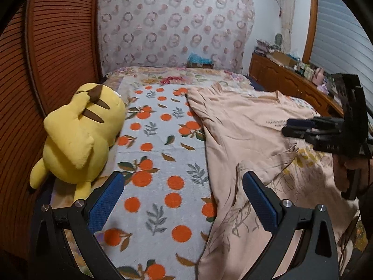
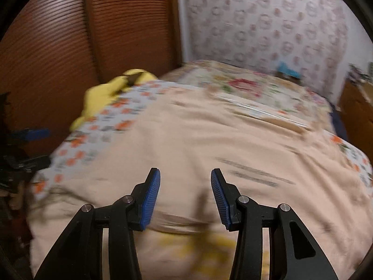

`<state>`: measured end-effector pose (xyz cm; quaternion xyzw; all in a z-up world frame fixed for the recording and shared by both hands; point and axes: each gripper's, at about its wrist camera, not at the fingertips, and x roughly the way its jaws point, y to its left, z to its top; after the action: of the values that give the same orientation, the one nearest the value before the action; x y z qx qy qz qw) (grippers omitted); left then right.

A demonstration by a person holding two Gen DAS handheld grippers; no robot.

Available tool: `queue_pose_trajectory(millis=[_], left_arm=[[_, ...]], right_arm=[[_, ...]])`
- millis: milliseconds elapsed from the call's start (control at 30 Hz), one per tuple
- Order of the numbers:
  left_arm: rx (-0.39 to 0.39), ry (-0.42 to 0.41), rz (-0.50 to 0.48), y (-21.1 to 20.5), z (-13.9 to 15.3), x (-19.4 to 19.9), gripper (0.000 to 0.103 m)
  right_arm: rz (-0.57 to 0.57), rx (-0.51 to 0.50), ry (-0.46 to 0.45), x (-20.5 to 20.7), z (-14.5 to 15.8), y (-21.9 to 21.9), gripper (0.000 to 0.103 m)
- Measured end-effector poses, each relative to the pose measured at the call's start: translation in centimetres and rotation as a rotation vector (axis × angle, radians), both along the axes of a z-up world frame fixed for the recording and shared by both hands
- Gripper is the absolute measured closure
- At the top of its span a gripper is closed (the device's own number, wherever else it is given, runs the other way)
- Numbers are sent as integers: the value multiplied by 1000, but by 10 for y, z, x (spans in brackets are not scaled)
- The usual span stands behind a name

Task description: Fold small clothes

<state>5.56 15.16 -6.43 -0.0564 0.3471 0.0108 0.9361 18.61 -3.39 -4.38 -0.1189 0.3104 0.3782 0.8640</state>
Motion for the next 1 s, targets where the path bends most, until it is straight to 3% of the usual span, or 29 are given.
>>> queue_pose_trajectory(millis=[200,367,400,433,533,767,1000], left_arm=[[8,-23,35,10,6,-16,1],[-6,-23,45,15,2,-19,1],[-9,-22,45,16,1,-19,1],[-9,-21,45,16,-1,-20,1],[-12,-17,44,15,-4,-21,1],[-19,-17,34,10,-8,-20,1],[-9,-16,18,0,-8,-18,1]], right_arm=[[168,17,93,-17,-14,53,56],[214,-12,168,-4,-33,82,56],[217,-15,185,-1,-38,84,64],[224,-14,192,0,-42,84,80],[252,2,179,-6,-38,75,97],[276,60,123,-48,-11,41,99],[270,50,135,-80,-22,9,99]])
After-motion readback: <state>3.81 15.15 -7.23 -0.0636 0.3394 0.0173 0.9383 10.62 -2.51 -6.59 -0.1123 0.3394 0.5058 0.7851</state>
